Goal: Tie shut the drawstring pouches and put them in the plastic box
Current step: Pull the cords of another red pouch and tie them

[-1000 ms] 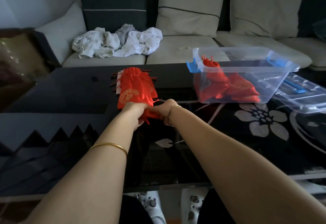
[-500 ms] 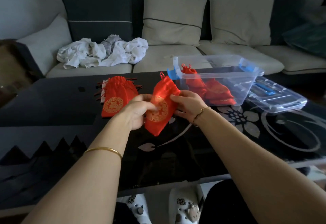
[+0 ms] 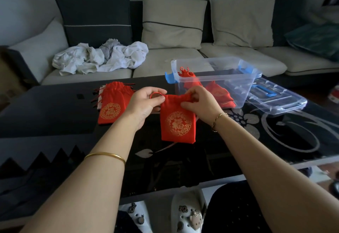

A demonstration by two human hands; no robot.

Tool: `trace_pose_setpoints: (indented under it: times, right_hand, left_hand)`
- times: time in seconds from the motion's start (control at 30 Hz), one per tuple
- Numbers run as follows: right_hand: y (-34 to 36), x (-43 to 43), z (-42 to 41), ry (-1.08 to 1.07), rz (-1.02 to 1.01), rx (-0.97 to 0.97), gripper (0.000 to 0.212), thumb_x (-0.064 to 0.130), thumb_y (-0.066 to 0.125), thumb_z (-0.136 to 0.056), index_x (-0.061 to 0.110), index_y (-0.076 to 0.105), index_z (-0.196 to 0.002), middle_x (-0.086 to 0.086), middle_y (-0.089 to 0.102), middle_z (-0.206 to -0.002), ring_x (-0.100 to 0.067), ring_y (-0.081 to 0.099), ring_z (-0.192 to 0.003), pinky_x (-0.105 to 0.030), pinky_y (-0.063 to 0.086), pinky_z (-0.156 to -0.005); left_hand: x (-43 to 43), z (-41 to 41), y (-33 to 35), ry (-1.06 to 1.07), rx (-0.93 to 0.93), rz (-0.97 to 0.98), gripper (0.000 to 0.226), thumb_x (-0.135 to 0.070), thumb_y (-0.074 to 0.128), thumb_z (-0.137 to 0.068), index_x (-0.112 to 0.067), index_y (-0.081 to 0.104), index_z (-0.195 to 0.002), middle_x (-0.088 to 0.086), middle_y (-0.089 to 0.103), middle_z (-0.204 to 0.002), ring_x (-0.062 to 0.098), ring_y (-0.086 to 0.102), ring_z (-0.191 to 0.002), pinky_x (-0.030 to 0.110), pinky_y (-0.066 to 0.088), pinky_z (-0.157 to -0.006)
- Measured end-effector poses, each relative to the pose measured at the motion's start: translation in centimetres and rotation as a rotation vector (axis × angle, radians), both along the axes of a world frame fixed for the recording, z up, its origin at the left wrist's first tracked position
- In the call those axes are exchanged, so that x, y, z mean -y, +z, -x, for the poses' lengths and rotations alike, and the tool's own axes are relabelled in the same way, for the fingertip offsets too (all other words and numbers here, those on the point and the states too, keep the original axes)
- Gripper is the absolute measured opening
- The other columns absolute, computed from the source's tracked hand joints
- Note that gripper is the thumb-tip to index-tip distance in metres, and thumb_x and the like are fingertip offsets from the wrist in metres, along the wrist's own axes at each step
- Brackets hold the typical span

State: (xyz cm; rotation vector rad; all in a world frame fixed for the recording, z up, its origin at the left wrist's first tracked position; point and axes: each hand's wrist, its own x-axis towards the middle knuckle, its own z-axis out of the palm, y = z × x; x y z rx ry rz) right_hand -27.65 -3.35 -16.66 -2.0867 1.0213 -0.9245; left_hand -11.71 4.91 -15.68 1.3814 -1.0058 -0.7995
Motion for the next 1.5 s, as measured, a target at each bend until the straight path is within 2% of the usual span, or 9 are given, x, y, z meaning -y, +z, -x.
trace_pose_setpoints:
  times: [0.1, 0.27, 0.43, 0.53, 0.73, 0.97, 1.17, 1.3, 1.5]
  right_hand:
    - [0.1, 0.4, 0.9, 0.002, -0.037, -0.019, 0.031, 0.014, 0.067, -0.082, 0.01, 0.059, -0.112, 0.001, 0.059, -0.1, -0.013, 0.058, -0.094, -0.029, 0.049, -0.084]
    - [0.0, 0.9, 1.8, -0.023, 0.02, -0.059, 0.014, 0.009, 0.061, -0.087, 0.006, 0.071, -0.096, -0.005, 0.068, -0.091, -0.018, 0.062, -0.085, -0.032, 0.051, -0.085]
    - [-0.1, 1.1, 1.8, -0.092, 0.074, -0.063, 0.014, 0.013, 0.058, -0.088, 0.008, 0.07, -0.084, -0.001, 0.066, -0.079, -0.011, 0.058, -0.076, -0.031, 0.05, -0.079]
    - [-0.3, 1.1, 1.6, -0.126, 0.061, 0.008, 0.012, 0.013, 0.057, -0.089, 0.007, 0.067, -0.085, -0.002, 0.064, -0.081, -0.019, 0.061, -0.081, -0.037, 0.051, -0.079]
    - [0.5, 0.6, 0.9, -0.047, -0.417, 0.472, 0.011, 0.012, 0.044, -0.097, 0.007, 0.051, -0.091, -0.005, 0.06, -0.082, -0.021, 0.06, -0.072, -0.035, 0.055, -0.068]
    - [0.0, 0.9, 0.4, -0.005, -0.641, 0.684, 0.02, 0.016, 0.044, -0.098, 0.016, 0.049, -0.078, 0.0, 0.049, -0.072, -0.013, 0.044, -0.064, -0.029, 0.037, -0.062]
    - [-0.8, 0.8, 0.1, -0.042, -0.763, 0.732, 0.023, 0.014, 0.043, -0.097, 0.018, 0.049, -0.075, -0.001, 0.048, -0.071, -0.014, 0.044, -0.062, -0.028, 0.036, -0.061]
    - [-1.2, 0.8, 0.0, -0.084, -0.817, 0.746, 0.024, 0.014, 0.042, -0.097, 0.018, 0.049, -0.075, -0.001, 0.049, -0.074, -0.014, 0.047, -0.064, -0.03, 0.04, -0.064]
    - [-1.5, 1.0, -0.3, -0.111, -0.841, 0.723, 0.021, 0.016, 0.044, -0.097, 0.018, 0.051, -0.077, -0.001, 0.05, -0.075, -0.014, 0.048, -0.068, -0.031, 0.041, -0.067]
  left_hand:
    - [0.1, -0.2, 0.0, 0.065, 0.018, 0.032, 0.02, 0.003, 0.059, -0.087, -0.016, 0.066, -0.09, -0.002, 0.061, -0.076, 0.007, 0.059, -0.068, 0.016, 0.049, -0.058]
    - [0.0, -0.7, -0.1, 0.086, 0.01, 0.02, 0.02, 0.002, 0.058, -0.088, -0.015, 0.066, -0.091, 0.0, 0.061, -0.08, 0.008, 0.06, -0.071, 0.018, 0.05, -0.063]
    - [-0.2, -0.7, 0.1, 0.077, -0.032, -0.017, 0.019, 0.002, 0.059, -0.088, -0.014, 0.068, -0.092, 0.0, 0.064, -0.085, 0.008, 0.061, -0.075, 0.017, 0.051, -0.064]
    - [-0.4, -0.7, 0.4, 0.125, -0.079, -0.043, 0.014, -0.002, 0.058, -0.09, -0.012, 0.068, -0.089, -0.001, 0.063, -0.08, 0.008, 0.059, -0.073, 0.019, 0.052, -0.065]
    - [-0.5, -0.7, 0.8, 0.19, -0.215, -0.131, 0.017, -0.002, 0.051, -0.094, -0.011, 0.062, -0.085, 0.005, 0.063, -0.08, 0.013, 0.062, -0.071, 0.023, 0.052, -0.061]
    - [-0.8, -0.2, 1.4, 0.122, -0.34, -0.238, 0.037, 0.013, 0.03, -0.086, -0.006, 0.061, -0.095, 0.009, 0.063, -0.087, 0.017, 0.064, -0.075, 0.026, 0.051, -0.062]
    - [-0.9, 0.6, 1.5, -0.034, -0.366, -0.327, 0.025, 0.003, 0.036, -0.086, -0.006, 0.059, -0.086, 0.006, 0.067, -0.071, 0.012, 0.062, -0.061, 0.023, 0.05, -0.056]
    - [-0.7, 0.8, 1.1, -0.122, -0.237, -0.273, 0.021, 0.001, 0.048, -0.092, -0.013, 0.063, -0.085, 0.0, 0.067, -0.068, 0.006, 0.062, -0.055, 0.018, 0.049, -0.049]
    - [-0.5, 0.7, 0.9, -0.055, -0.106, -0.172, 0.015, -0.008, 0.058, -0.091, -0.021, 0.064, -0.087, -0.002, 0.064, -0.072, 0.003, 0.058, -0.056, 0.015, 0.046, -0.05]
